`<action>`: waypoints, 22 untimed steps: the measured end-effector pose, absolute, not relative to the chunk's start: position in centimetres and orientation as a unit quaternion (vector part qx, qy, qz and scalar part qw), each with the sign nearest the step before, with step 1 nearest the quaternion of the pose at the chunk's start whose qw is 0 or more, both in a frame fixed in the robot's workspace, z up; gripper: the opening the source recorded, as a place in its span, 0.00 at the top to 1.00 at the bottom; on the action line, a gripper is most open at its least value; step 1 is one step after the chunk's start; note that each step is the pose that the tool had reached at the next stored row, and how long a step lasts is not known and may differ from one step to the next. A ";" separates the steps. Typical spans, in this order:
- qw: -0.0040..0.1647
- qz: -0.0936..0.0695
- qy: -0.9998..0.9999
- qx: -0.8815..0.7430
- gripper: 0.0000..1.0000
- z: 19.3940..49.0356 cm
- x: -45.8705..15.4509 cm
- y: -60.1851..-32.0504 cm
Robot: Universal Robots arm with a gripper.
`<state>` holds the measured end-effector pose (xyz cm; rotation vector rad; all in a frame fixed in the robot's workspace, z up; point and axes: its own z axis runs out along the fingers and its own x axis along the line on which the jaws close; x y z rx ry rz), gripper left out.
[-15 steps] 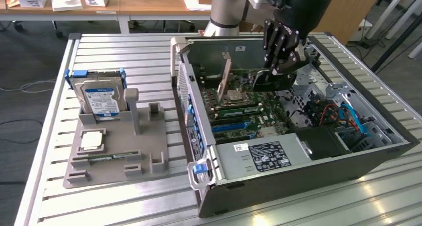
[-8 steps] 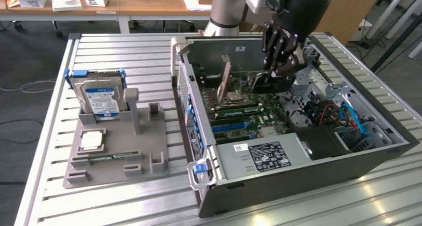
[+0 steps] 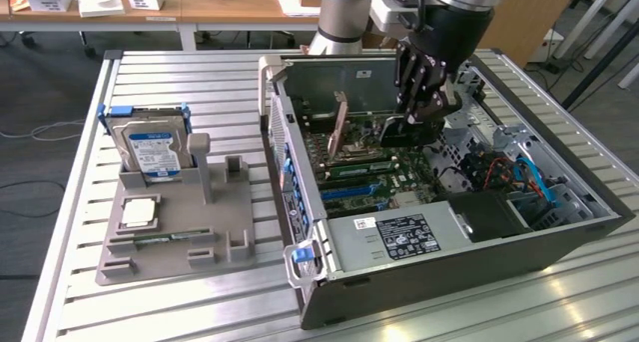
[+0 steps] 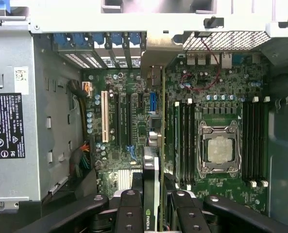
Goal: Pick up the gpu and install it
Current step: 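Insert the gpu into the slot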
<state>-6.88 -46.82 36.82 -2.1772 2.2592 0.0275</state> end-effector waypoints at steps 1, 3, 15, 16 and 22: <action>0.002 0.009 0.720 -0.694 0.73 36.8 -6.9 -46.8; 0.002 0.009 0.720 -0.694 0.73 36.7 -6.9 -46.8; 0.002 0.009 0.720 -0.694 0.73 34.6 -6.9 -46.8; 0.002 0.009 0.720 -0.694 0.73 34.5 -6.9 -46.8; 0.002 0.009 0.720 -0.694 0.73 34.2 -6.9 -46.8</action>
